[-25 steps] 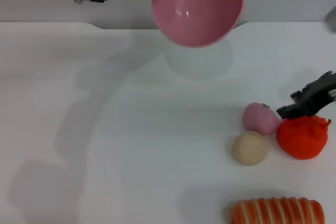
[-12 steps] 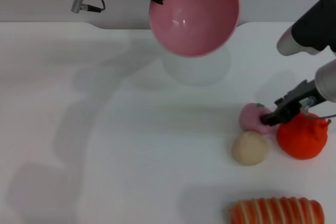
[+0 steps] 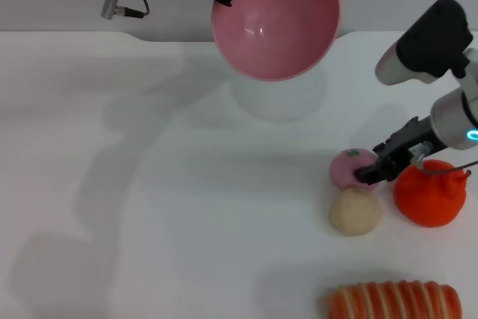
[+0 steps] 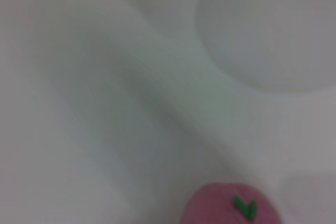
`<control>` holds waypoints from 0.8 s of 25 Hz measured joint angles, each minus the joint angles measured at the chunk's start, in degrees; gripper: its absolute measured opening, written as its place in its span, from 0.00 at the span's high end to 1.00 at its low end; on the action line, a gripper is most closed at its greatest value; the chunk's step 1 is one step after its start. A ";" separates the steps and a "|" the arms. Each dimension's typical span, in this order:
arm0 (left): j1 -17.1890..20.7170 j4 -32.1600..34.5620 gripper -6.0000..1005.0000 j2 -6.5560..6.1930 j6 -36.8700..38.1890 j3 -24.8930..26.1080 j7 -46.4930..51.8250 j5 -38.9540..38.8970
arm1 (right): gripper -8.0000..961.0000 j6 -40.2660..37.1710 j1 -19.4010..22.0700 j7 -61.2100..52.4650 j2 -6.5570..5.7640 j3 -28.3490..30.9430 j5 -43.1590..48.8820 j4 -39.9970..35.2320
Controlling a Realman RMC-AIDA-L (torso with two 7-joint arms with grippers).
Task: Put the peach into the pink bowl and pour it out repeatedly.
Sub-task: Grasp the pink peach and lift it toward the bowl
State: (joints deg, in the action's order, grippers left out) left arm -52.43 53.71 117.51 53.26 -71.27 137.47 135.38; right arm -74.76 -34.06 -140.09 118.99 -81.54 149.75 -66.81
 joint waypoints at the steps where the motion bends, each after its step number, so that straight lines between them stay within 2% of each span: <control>1: 0.00 0.00 0.95 0.00 0.00 0.00 0.00 0.00 | 0.49 0.37 -0.10 -0.01 0.01 -0.26 -0.31 0.43; 11: -0.04 -0.30 0.95 0.00 -0.23 0.00 -0.25 0.01 | 0.50 4.62 -1.11 -0.11 0.01 -3.76 -0.87 4.44; 17: 0.08 -0.36 0.95 0.00 -0.10 -0.02 -0.27 0.05 | 0.70 3.90 -0.83 -0.20 0.02 -4.06 -1.00 3.25; 20: 0.11 -0.42 0.95 -0.01 0.02 -0.08 -0.25 0.12 | 0.82 1.53 0.72 -0.35 0.04 -4.07 -2.33 -1.14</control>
State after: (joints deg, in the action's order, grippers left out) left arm -52.32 53.29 117.50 53.29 -71.36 137.22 135.49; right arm -73.22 -33.34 -140.44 119.03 -85.61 147.42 -67.95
